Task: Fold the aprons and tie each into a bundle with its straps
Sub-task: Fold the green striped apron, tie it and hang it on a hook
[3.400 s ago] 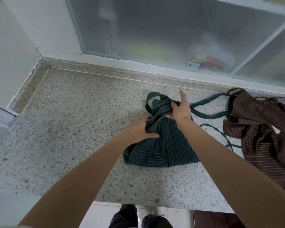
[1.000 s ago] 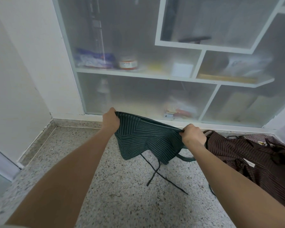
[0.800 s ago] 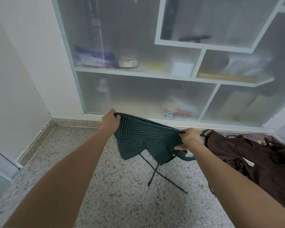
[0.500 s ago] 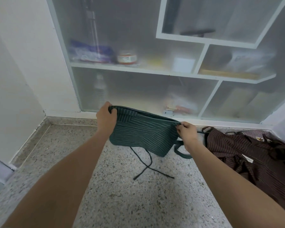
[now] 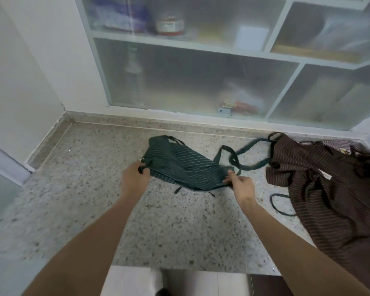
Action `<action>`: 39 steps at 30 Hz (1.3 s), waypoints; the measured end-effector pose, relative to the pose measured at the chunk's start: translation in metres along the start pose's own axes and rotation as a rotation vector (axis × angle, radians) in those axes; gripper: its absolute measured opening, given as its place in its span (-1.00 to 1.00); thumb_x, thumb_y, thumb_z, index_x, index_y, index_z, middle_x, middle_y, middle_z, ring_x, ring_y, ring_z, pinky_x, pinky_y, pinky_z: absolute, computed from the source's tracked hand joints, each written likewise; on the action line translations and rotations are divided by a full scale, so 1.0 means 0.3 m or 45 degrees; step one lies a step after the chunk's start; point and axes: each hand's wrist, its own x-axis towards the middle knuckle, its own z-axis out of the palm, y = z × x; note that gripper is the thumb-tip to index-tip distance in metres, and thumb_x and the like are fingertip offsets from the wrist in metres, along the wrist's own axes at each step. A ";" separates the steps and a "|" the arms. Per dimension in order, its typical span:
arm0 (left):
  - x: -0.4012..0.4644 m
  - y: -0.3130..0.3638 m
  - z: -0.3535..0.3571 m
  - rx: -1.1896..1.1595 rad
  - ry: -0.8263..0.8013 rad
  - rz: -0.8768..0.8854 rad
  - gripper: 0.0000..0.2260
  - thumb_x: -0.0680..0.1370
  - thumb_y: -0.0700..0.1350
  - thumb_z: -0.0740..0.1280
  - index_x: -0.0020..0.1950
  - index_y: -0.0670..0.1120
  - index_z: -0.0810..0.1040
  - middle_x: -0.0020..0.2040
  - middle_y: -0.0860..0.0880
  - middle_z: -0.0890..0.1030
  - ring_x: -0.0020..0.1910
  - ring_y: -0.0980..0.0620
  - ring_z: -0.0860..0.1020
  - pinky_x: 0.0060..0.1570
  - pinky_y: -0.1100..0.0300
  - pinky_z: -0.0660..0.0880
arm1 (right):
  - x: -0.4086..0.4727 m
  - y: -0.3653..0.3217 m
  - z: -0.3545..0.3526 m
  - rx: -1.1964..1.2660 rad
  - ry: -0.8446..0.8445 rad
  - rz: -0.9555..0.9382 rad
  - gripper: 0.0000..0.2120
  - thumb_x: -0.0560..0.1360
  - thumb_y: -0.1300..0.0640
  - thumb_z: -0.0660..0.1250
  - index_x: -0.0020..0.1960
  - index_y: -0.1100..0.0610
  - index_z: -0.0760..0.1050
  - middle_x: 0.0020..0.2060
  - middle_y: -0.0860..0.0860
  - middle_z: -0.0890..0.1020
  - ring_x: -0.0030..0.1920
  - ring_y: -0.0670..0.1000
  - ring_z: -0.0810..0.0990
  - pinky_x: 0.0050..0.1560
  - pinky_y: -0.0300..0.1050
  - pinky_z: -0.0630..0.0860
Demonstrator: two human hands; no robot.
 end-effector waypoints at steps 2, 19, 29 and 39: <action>-0.086 -0.081 0.009 -0.013 -0.020 -0.038 -0.89 0.58 -0.20 0.16 -0.08 -0.18 0.45 -0.26 -0.10 0.46 -0.34 0.01 0.38 -0.34 0.17 0.29 | -0.037 0.084 -0.008 -0.204 -0.033 -0.048 -0.85 0.52 0.16 0.33 -0.09 0.21 0.64 -0.06 0.12 0.67 -0.01 0.07 0.60 0.04 -0.15 0.47; 0.045 -0.221 0.086 0.490 -0.350 -0.128 -0.75 0.59 -0.17 0.17 0.25 -0.21 0.42 0.16 -0.21 0.52 0.10 -0.18 0.49 0.11 -0.01 0.46 | 0.020 0.043 0.153 -0.982 -0.270 -0.210 -0.75 0.60 0.18 0.13 0.17 0.19 0.53 0.03 0.17 0.63 -0.01 0.16 0.59 -0.02 -0.07 0.51; 0.308 -0.233 0.196 1.027 -0.982 0.259 0.00 0.35 0.15 0.49 0.53 0.15 -0.18 0.54 -0.06 -0.26 0.51 -0.17 -0.24 0.42 -0.23 -0.10 | 0.334 0.015 0.323 -1.166 -0.423 -0.054 -0.30 0.40 0.02 0.47 0.40 0.21 0.23 0.29 0.18 0.39 0.26 0.20 0.43 0.22 0.04 0.41; 0.310 -0.234 0.220 1.111 -1.030 0.190 0.08 0.32 0.14 0.51 0.52 0.14 -0.25 0.52 -0.07 -0.35 0.49 -0.19 -0.30 0.43 -0.24 -0.09 | 0.375 -0.071 0.318 -1.062 -0.995 0.127 -0.73 0.43 0.14 0.42 0.10 0.22 0.56 0.01 0.15 0.64 0.00 0.13 0.61 0.10 -0.01 0.54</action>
